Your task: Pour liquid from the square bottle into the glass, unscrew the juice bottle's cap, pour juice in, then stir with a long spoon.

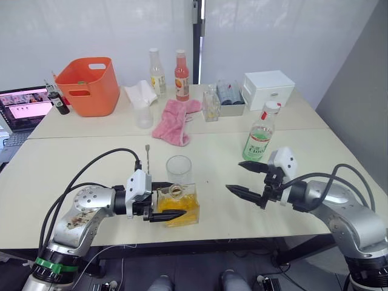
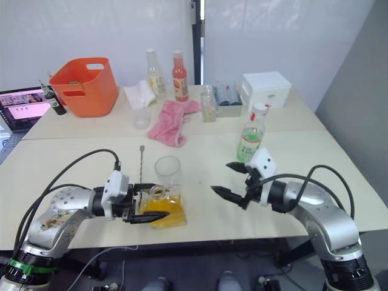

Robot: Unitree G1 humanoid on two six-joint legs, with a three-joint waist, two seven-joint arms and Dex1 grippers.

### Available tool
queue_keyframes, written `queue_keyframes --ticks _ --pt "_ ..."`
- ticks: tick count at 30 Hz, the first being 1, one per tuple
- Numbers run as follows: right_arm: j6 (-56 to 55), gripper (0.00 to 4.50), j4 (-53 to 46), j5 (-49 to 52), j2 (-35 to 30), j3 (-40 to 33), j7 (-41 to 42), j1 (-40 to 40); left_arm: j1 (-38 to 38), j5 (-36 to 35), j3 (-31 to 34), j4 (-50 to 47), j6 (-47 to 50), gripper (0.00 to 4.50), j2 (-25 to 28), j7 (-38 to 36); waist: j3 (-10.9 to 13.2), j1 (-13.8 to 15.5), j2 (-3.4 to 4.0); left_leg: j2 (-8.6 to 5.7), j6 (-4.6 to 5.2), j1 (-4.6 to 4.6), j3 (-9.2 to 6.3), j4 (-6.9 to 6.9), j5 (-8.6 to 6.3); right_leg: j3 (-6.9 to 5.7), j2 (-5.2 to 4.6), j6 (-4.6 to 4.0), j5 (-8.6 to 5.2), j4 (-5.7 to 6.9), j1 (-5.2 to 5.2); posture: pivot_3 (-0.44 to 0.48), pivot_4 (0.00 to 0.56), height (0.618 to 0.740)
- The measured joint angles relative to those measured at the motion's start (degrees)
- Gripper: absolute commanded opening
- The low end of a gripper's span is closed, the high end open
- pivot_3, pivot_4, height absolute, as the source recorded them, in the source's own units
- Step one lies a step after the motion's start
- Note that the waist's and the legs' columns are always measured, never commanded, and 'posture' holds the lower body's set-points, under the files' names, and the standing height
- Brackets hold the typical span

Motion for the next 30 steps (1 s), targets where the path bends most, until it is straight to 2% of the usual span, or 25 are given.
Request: queue_keyframes --ticks 9,13,19,26,30 --pt "-0.43 4.5 1.75 -0.02 0.52 1.28 1.29 -1.81 4.09 -9.81 11.34 -8.46 10.38 2.82 7.76 2.28 0.18 0.21 -0.12 0.0 0.0 -0.32 0.0 0.01 0.01 -0.01 0.0 -0.01 0.01 0.04 -0.32 0.0 0.15 0.739" --pt "-0.37 4.5 1.77 0.4 1.09 1.65 1.37 -1.9 5.87 -11.17 15.99 -8.15 13.06 2.82 10.65 2.82 0.19 0.17 -0.12 0.0 -0.03 -0.71 0.0 0.01 0.03 0.0 0.02 -0.08 0.06 0.15 -0.82 0.0 0.15 0.739" --pt "0.74 4.5 -0.09 1.19 1.44 1.77 0.81 -1.57 5.93 -10.59 21.77 -2.98 13.13 2.82 14.55 2.26 0.2 0.13 -0.11 0.04 -0.03 -0.73 0.0 0.01 0.03 0.0 0.07 -0.15 0.09 0.14 -0.85 0.0 0.15 0.739" --pt "2.58 4.5 -1.87 2.75 1.44 1.72 -0.2 -1.34 -1.19 -4.7 19.75 5.09 8.87 2.82 14.83 2.98 0.25 0.63 -0.19 0.04 -0.04 -0.77 0.0 0.02 0.04 -0.01 0.07 -0.27 0.18 0.1 -0.84 0.0 0.15 0.739" --pt "2.71 4.5 -3.04 2.74 1.56 1.99 -0.99 -1.22 -8.18 0.58 15.48 9.7 3.78 2.82 10.19 7.31 0.26 0.9 -0.23 0.03 -0.05 -0.78 0.0 0.03 0.05 -0.01 0.07 -0.34 0.25 0.1 -0.85 0.0 0.15 0.739"
